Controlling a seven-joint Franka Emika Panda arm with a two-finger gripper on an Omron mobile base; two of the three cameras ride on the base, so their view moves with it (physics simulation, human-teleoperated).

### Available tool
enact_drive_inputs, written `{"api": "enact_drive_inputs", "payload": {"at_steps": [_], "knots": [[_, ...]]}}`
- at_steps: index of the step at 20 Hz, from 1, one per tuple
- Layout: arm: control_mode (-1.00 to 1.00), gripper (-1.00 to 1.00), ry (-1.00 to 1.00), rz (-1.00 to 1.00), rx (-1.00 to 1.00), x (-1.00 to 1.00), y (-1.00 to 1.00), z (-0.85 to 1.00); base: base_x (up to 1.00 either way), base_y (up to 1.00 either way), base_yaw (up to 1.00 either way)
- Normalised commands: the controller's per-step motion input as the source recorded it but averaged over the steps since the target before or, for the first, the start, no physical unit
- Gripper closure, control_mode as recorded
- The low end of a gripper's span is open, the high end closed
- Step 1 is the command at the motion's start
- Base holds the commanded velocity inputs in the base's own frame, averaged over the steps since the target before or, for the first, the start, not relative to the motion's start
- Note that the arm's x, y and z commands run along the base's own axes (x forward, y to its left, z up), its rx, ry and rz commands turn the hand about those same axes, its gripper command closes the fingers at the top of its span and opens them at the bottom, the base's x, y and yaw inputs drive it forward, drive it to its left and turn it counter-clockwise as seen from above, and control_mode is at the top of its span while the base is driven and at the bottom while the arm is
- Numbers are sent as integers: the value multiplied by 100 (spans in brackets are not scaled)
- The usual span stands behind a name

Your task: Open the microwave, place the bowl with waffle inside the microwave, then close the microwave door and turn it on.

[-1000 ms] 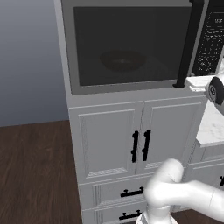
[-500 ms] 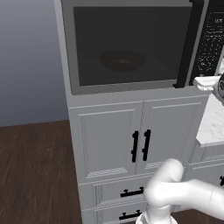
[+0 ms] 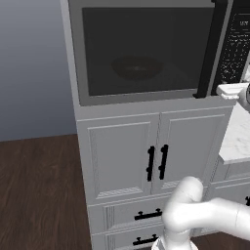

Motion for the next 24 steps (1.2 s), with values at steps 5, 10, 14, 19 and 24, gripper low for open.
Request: {"api": "enact_drive_inputs", "payload": {"at_steps": [5, 10, 14, 19, 24], "knots": [[-100, -100, 9, 0, 0, 20, 0, 2, 0, 0, 0], [-100, -100, 7, 0, 0, 3, -12, 14, 0, 0, 0], [-100, -100, 7, 0, 0, 0, -27, 20, 0, 0, 0], [-100, -100, 4, 0, 2, 0, -55, 0, 0, 0, 0], [-100, -100, 3, 0, 2, -3, -53, 0, 0, 0, 0]]}}
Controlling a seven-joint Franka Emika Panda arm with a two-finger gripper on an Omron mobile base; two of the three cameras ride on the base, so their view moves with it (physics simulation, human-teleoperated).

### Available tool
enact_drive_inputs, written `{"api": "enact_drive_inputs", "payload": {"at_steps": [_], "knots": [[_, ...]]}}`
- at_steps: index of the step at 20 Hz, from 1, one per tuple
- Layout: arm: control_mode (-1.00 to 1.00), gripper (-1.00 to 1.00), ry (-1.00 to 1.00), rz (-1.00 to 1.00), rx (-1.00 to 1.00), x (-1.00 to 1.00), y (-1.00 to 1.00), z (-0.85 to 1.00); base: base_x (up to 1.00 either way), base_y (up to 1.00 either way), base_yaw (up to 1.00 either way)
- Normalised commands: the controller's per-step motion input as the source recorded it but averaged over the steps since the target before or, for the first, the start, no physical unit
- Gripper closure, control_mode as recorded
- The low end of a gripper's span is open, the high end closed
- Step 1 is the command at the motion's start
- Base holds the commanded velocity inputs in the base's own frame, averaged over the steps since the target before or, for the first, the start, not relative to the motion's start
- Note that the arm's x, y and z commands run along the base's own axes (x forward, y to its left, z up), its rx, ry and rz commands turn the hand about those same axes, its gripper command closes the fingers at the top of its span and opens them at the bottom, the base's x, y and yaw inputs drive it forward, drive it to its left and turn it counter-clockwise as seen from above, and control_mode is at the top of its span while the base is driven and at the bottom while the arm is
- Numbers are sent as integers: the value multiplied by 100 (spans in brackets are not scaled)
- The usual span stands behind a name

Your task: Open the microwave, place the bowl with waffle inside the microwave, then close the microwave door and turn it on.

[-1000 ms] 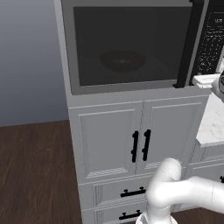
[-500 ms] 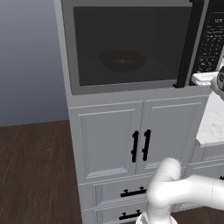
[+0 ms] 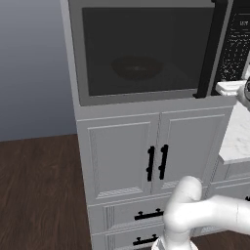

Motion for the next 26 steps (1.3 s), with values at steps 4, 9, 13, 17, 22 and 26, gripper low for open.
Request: {"api": "enact_drive_inputs", "payload": {"at_steps": [4, 9, 13, 17, 22, 26], "knots": [[-100, -100, 0, 0, 1, -9, -53, 0, 0, 0, 0], [-100, -100, 1, 0, 0, -4, -43, 7, 0, 0, 0], [-100, -100, 1, 0, 0, 0, -6, 20, 0, 0, 0], [-100, -100, 1, 0, 0, 0, -5, 24, 0, 0, 0], [-100, -100, 2, 0, 0, -17, -19, 21, 0, 0, 0], [-100, -100, 1, 0, 0, -17, -13, 30, 0, 0, 0]]}}
